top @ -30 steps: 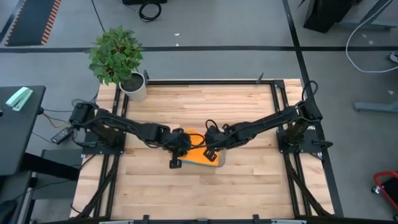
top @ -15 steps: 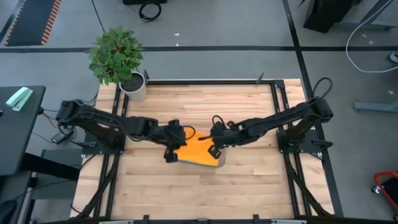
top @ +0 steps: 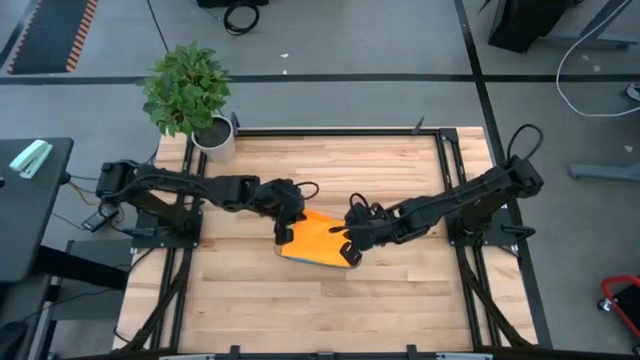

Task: Fold microfiber towels
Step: Put the stacked microfiber cloths into the transparent bin

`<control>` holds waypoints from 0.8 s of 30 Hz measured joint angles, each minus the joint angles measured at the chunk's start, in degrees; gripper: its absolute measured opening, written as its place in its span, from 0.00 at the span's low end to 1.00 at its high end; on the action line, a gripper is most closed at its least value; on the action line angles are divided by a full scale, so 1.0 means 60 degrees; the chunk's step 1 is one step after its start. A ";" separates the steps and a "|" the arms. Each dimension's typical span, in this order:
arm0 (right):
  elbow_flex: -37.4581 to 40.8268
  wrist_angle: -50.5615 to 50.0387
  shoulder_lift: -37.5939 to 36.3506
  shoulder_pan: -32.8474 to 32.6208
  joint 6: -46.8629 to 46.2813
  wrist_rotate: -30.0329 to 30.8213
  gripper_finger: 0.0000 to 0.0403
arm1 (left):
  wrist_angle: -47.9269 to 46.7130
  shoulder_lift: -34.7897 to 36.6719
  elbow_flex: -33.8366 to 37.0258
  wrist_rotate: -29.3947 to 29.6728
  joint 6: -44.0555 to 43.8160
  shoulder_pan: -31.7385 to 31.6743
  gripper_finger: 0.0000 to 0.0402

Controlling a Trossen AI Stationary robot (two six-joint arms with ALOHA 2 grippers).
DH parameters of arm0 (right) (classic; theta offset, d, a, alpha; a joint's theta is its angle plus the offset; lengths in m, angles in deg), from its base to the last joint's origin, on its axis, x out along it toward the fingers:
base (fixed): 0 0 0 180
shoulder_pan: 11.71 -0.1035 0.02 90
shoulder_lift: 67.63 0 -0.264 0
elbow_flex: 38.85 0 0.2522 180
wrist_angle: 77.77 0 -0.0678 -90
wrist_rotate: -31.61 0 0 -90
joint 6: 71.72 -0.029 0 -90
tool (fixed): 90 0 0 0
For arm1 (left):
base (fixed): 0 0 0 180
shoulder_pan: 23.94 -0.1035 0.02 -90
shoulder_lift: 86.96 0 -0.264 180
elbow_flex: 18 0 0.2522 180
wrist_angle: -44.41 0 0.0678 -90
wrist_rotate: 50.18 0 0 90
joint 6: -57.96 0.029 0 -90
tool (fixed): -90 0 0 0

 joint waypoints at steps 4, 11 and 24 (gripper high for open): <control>0.0004 -0.0095 0.0000 0.0008 -0.0074 0.0053 0.00 | -0.0164 -0.0209 0.0027 0.0406 0.0030 -0.0019 0.02; 0.0004 -0.0124 -0.0007 0.0011 -0.0070 0.0050 0.00 | -0.0584 -0.0615 0.0019 0.0618 0.0015 -0.0503 0.02; -0.0037 -0.0128 -0.0015 -0.0061 -0.0050 -0.0022 0.00 | -0.0757 -0.0350 0.0019 0.0510 -0.0027 -0.0463 0.01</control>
